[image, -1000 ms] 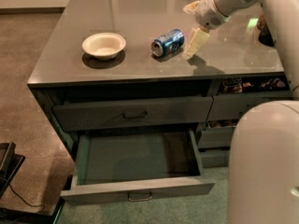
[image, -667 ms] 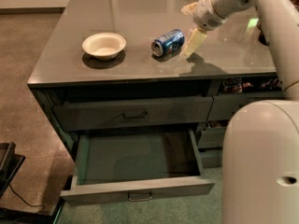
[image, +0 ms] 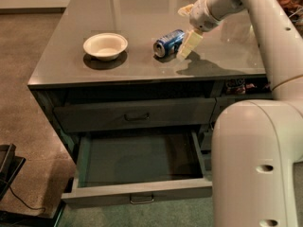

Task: Place pepsi can into middle drawer

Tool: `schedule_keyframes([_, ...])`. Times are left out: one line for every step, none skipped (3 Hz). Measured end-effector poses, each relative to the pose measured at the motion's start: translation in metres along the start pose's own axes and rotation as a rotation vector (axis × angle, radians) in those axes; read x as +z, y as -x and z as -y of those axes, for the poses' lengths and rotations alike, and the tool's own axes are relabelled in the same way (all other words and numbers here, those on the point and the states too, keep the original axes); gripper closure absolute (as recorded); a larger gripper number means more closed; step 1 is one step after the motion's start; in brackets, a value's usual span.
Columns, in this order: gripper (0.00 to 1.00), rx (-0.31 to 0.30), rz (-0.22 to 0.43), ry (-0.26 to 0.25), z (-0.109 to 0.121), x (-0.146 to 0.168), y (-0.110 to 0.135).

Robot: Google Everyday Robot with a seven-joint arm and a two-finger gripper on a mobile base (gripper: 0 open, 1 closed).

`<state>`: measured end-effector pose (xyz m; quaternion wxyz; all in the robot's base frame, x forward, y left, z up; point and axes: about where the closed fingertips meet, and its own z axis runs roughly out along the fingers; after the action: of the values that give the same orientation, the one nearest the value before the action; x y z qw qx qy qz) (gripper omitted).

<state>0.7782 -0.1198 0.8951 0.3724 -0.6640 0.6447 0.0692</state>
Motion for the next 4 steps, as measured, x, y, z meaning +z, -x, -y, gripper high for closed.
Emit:
schedule_keyframes([0.00,-0.007,-0.005,0.034,-0.002,0.012,0.001])
schedule_keyframes([0.00,0.009,-0.022,0.090,-0.010,0.025,-0.004])
schedule_keyframes([0.00,0.041,-0.028,0.133,-0.017,0.034,-0.009])
schedule_keyframes([0.19,0.062,-0.020,0.158,-0.022,0.039,-0.010])
